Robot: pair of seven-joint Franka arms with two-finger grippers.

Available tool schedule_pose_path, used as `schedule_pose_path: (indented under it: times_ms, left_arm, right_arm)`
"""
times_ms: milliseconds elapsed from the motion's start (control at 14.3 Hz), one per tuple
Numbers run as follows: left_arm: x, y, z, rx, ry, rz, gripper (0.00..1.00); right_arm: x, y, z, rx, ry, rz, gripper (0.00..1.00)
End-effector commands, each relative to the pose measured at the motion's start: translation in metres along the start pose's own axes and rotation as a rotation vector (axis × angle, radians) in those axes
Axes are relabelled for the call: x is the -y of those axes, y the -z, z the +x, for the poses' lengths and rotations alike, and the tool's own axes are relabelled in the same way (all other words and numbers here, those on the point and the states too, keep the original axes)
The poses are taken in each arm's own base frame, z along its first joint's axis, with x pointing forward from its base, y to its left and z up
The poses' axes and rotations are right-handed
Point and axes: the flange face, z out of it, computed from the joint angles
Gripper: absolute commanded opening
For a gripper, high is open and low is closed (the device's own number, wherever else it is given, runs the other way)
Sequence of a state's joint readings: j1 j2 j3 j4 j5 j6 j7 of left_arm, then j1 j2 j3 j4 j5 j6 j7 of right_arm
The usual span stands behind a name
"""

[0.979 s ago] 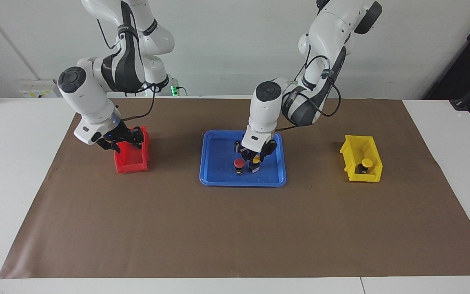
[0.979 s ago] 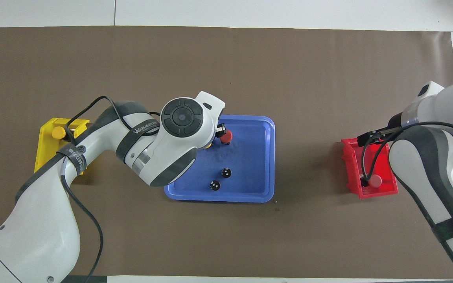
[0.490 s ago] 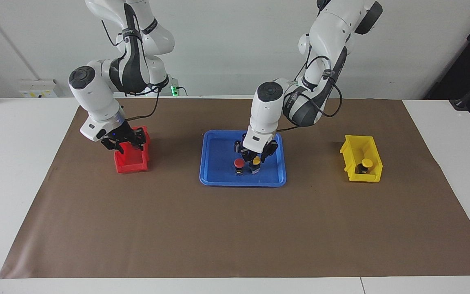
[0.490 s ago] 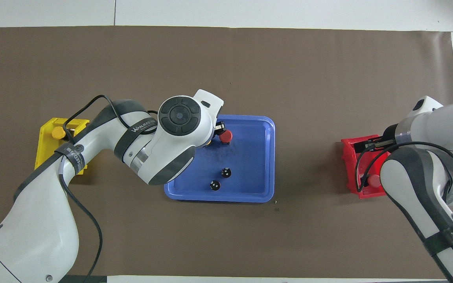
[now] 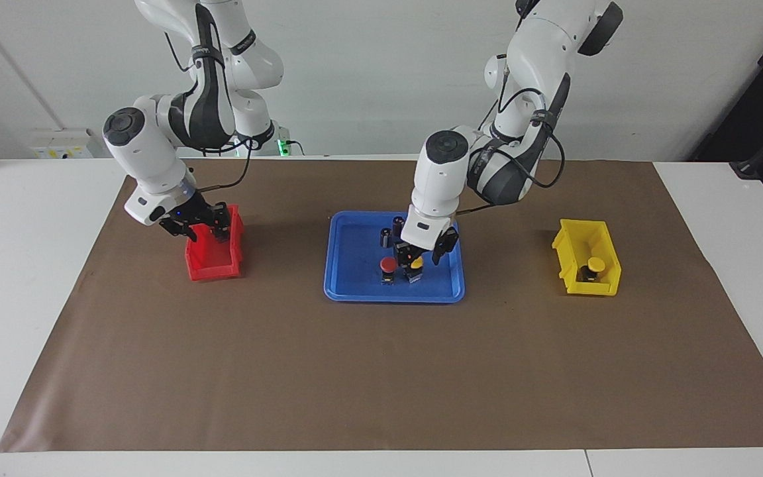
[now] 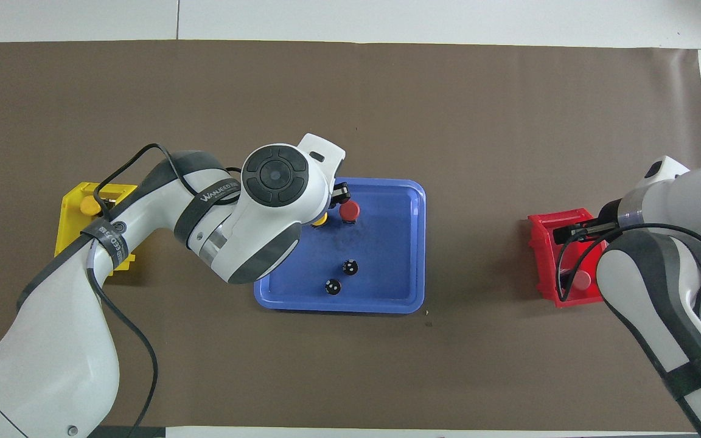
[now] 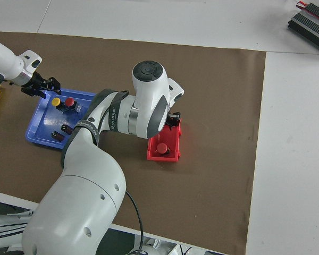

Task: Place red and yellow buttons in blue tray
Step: 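Release the red button in the tray while the left gripper releases yellow, then grasp another yellow button with the left gripper while the right gripper grasps red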

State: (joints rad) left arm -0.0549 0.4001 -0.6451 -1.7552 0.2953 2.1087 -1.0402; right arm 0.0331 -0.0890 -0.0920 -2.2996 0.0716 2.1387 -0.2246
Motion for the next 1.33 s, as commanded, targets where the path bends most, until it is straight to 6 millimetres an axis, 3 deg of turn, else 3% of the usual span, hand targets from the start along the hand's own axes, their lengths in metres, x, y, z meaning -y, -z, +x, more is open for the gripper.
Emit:
schedule_pose_path:
  times_ms: [0,490,700,979,1049,1259]
  left_arm:
    - [0.042,0.027,0.024,-0.009,-0.085,0.092,1.00]
    - [0.184,0.057,0.114,0.034,-0.212,0.139,1.00]
    - [0.244,0.053,0.144,0.051,-0.223,0.151,1.00]
    - [0.349,0.044,0.164,0.103,-0.182,0.016,1.00]
    - [0.360,0.042,0.162,0.095,-0.152,-0.006,0.99]
    - [0.364,0.026,0.152,0.043,-0.146,-0.013,0.94]
  right_arm:
    - [0.000,-0.002,-0.015,0.003,0.010,-0.007,0.72]
    - [0.003,-0.021,-0.034,0.020,0.011,-0.002,0.70]
    - [0.003,-0.022,-0.038,0.021,0.014,-0.009,0.70]
    - [0.002,-0.025,-0.042,0.026,0.048,-0.047,0.70]
    - [0.001,-0.025,-0.042,0.027,0.052,-0.051,0.70]
    - [-0.007,-0.030,-0.048,0.019,0.040,-0.052,0.70]
